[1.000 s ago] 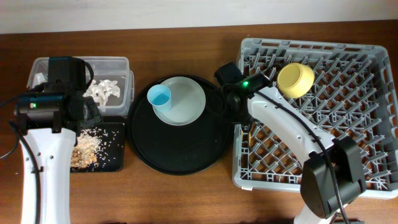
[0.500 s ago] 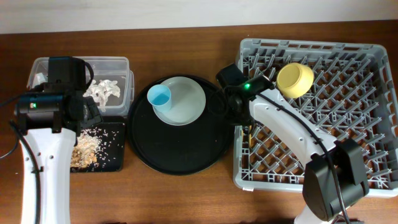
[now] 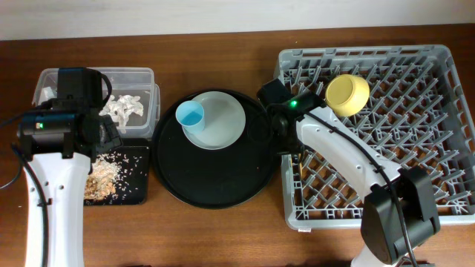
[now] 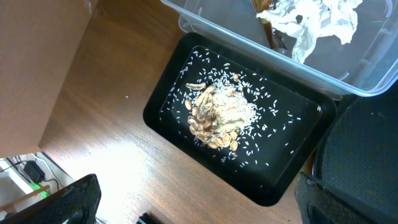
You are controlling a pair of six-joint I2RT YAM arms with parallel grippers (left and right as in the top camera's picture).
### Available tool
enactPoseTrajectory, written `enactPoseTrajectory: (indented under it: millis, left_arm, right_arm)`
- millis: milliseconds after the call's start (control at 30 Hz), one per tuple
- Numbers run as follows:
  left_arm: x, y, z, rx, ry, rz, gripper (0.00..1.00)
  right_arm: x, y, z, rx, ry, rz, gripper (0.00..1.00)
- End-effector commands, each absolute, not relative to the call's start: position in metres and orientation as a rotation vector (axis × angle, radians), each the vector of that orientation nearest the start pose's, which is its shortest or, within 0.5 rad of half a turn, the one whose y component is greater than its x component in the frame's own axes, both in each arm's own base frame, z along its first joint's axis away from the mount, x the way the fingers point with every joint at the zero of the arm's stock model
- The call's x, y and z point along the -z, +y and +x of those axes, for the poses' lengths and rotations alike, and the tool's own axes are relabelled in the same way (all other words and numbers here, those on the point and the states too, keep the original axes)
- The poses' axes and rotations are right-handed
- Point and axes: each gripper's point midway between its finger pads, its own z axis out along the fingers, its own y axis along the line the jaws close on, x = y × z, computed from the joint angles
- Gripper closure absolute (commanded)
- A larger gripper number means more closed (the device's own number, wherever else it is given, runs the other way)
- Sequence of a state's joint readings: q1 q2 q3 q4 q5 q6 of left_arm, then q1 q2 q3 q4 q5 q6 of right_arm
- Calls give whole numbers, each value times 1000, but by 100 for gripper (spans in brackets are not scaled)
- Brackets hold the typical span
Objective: Sort waste into correct bins and load items into the dishwasher rack
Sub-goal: 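Reach the right gripper back to the blue cup on the plate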
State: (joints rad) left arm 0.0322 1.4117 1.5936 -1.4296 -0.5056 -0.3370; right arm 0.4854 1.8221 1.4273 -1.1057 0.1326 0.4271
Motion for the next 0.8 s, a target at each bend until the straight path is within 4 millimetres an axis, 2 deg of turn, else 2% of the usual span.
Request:
enactPoseTrajectory:
  millis: [0, 67, 233, 333, 433, 533, 567, 633, 733, 767]
  left_arm:
    - [-272, 95, 275, -627, 2594, -607, 1]
    - [-272, 95, 275, -627, 2594, -607, 1]
    - [-272, 95, 275, -627, 2594, -607, 1]
    - [-272, 95, 275, -627, 2594, -607, 1]
    - [-272, 95, 275, -627, 2594, -607, 1]
    - [-272, 95, 275, -627, 2594, -607, 1]
    - [-272, 95, 275, -627, 2594, -607, 1]
    - [-272, 95, 275, -627, 2594, -607, 1]
    - [-272, 95, 275, -627, 2594, -607, 1]
    - [-272, 95, 275, -627, 2594, -607, 1]
  right_arm:
    - [-62, 163, 293, 48, 3140, -196, 95]
    - [-62, 165, 292, 48, 3139, -205, 94]
    - [-67, 164, 295, 47, 3134, -197, 78]
    - [-101, 156, 303, 54, 3121, -154, 68]
    - [-151, 160, 323, -19, 3021, -118, 64]
    - [-189, 185, 340, -199, 2906, -131, 64]
    - [-196, 193, 343, -250, 2884, -144, 64]
    - [-208, 226, 347, -404, 2815, -220, 65]
    - [-218, 262, 349, -478, 2698, -408, 66]
    - [-226, 284, 351, -507, 2612, -508, 65]
